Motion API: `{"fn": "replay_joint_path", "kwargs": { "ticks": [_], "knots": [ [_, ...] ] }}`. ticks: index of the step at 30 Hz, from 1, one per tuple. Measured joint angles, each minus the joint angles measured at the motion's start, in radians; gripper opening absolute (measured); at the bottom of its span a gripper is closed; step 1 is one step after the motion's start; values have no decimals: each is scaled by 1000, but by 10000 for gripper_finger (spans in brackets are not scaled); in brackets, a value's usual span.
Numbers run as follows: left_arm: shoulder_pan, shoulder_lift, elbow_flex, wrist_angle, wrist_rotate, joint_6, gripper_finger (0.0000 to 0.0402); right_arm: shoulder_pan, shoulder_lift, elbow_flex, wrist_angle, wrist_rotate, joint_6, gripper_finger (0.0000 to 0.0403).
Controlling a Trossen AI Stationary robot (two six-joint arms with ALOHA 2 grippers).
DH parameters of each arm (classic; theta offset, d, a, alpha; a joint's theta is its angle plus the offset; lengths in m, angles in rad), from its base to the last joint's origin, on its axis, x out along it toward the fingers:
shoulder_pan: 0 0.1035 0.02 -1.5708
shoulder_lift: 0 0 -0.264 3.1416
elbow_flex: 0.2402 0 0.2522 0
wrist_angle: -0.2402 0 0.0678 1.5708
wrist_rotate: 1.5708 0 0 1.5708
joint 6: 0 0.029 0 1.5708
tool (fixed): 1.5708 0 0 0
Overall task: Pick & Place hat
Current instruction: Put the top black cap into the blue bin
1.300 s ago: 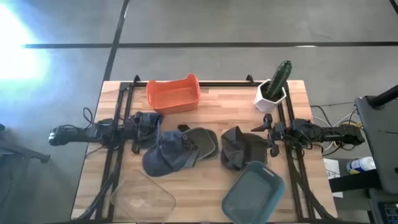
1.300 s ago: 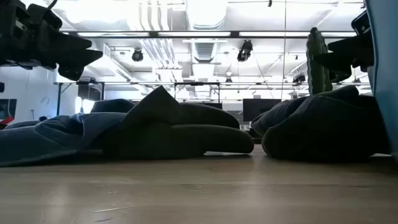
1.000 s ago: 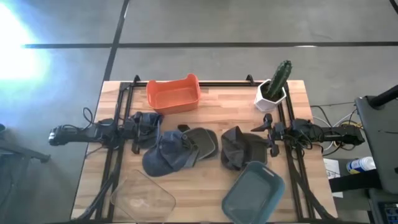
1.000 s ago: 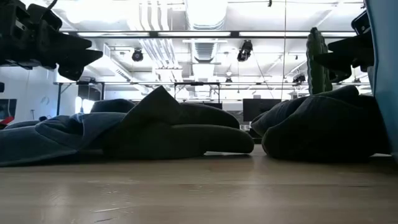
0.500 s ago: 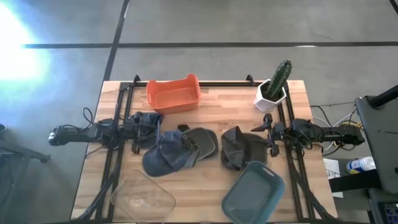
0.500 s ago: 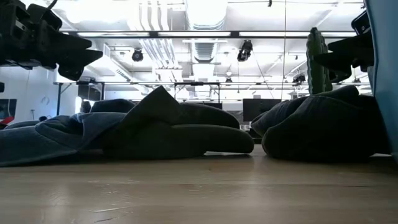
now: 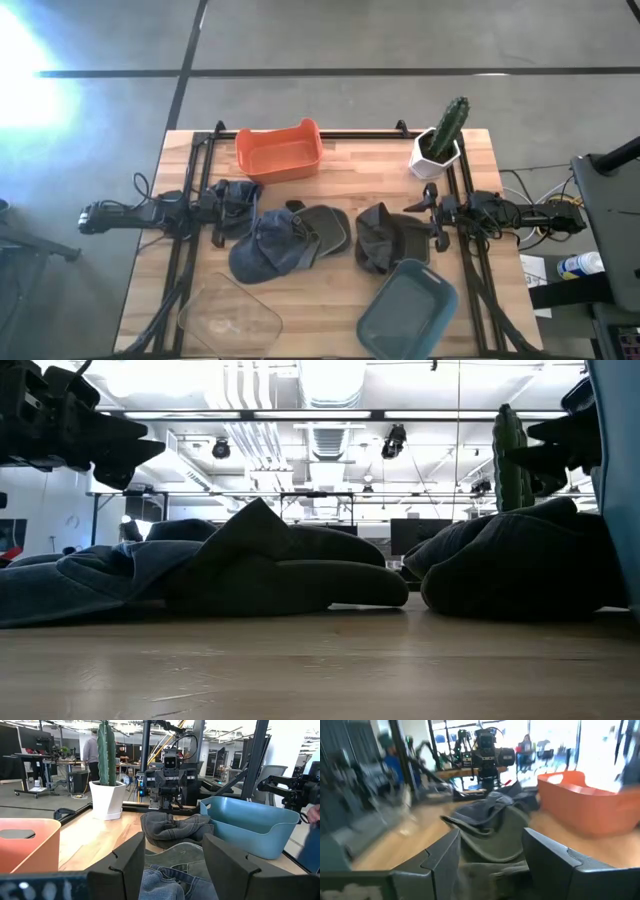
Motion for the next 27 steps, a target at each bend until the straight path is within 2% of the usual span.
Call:
{"fn": "replay_joint_path", "kwargs": {
  "ticks": [2,5,7,13,18,20,22,25,27],
  "knots": [
    [0,0,0,0,0,0,193,0,0,0,-1,0,173,210],
    [0,0,0,0,0,0,193,-1,0,0,7,0,351,210],
    [0,0,0,0,0,0,193,-1,0,0,30,11,418,210],
    [0,0,0,0,0,0,193,-1,1,0,53,147,494,210],
    [0,0,0,0,0,0,193,-1,1,-1,163,244,779,210],
    [0,0,0,0,0,0,193,-1,7,0,226,236,780,210],
    [0,0,0,0,0,0,193,-1,27,2,237,184,756,210],
    [0,0,0,0,0,0,193,0,99,0,166,109,786,210],
    [0,0,0,0,0,0,193,2,169,17,77,95,787,209]
  ]
}}
